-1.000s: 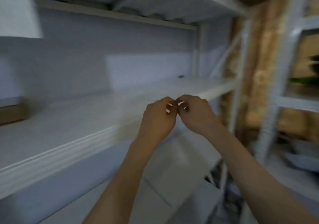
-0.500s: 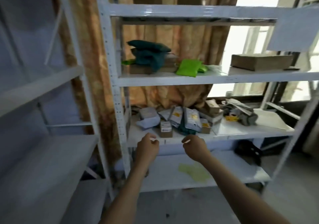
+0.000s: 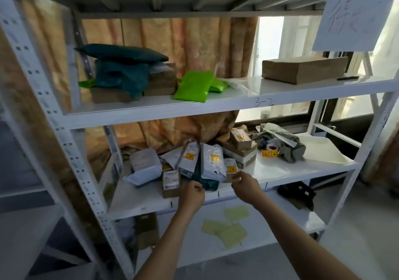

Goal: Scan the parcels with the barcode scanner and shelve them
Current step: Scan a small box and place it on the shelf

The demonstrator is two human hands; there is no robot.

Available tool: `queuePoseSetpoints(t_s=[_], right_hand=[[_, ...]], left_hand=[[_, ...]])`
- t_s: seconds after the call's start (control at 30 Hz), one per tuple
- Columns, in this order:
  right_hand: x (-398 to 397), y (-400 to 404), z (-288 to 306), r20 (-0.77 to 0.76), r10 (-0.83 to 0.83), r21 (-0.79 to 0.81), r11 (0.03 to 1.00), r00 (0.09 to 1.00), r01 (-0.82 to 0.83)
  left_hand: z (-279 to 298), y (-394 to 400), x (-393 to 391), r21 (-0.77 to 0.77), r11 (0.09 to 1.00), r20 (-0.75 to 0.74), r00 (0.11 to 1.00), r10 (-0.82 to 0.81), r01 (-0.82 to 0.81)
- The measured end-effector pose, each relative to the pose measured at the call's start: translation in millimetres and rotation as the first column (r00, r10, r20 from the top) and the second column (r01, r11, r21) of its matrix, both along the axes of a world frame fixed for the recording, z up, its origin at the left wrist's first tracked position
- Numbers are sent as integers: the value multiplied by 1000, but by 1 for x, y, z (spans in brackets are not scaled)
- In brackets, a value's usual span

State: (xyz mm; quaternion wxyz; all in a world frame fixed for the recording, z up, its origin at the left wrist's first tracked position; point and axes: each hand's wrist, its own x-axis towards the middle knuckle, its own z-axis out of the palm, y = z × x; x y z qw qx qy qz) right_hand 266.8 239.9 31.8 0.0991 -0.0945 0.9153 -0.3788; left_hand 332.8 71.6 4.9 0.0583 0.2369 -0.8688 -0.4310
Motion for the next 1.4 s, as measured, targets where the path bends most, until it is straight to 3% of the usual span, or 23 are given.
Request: queuePoseSetpoints(t_s=[0.23, 0.53, 0.83, 1.03, 1.4], right_hand=[[-107, 8, -7, 48, -85, -59, 994, 995, 88], [-242, -18, -23, 5, -110, -12, 994, 994, 110], [-342, -41, -29, -35, -209, 51, 976, 977, 210], [-388, -39, -36, 23, -242, 107, 965, 970, 238], [-437, -35, -54, 267, -187, 2, 981, 945, 194]], left_hand=[[4, 11, -109, 98, 995, -6, 1000, -31, 31], [-8, -9, -256, 70, 991, -19, 994, -110, 112], [-20, -19, -368, 260, 950, 8, 984, -180, 172], [-35, -9, -408, 557, 828, 86, 988, -128, 59], [-45, 8, -449, 749, 658, 191, 976, -101, -78]])
